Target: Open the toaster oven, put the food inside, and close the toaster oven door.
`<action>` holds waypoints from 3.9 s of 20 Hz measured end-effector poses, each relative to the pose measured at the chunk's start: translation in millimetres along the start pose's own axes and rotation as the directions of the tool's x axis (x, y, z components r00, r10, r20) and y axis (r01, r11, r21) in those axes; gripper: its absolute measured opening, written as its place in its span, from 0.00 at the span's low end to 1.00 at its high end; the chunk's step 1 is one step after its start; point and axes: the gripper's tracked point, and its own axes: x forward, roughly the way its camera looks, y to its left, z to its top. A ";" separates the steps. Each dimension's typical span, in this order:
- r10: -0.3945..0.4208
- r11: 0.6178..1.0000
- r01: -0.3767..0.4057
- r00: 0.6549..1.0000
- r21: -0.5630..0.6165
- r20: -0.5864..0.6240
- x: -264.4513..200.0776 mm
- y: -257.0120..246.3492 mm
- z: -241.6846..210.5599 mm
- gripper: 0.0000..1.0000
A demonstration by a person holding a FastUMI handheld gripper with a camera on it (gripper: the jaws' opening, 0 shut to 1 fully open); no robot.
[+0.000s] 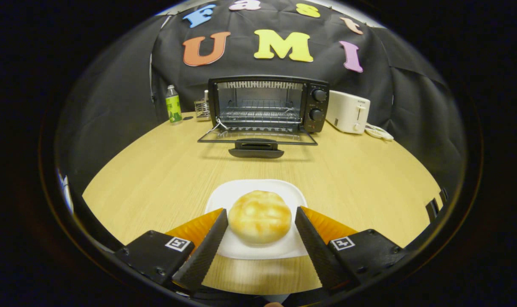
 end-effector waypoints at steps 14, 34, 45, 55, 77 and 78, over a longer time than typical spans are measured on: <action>-0.009 1.000 0.009 0.999 -0.003 0.042 19.7 4.6 -7.1 1.00; 0.086 0.976 -0.131 0.966 0.175 0.242 -17.5 17.6 70.5 0.88; 0.201 0.894 -0.330 0.900 0.302 0.387 22.1 46.2 193.5 0.87; 0.170 0.887 -0.279 0.938 0.369 0.301 150.1 29.2 242.9 0.87; 0.084 0.916 -0.157 0.975 0.369 0.206 210.5 5.9 270.4 0.98; 0.074 0.924 -0.147 0.974 0.352 0.212 196.5 5.0 268.0 0.98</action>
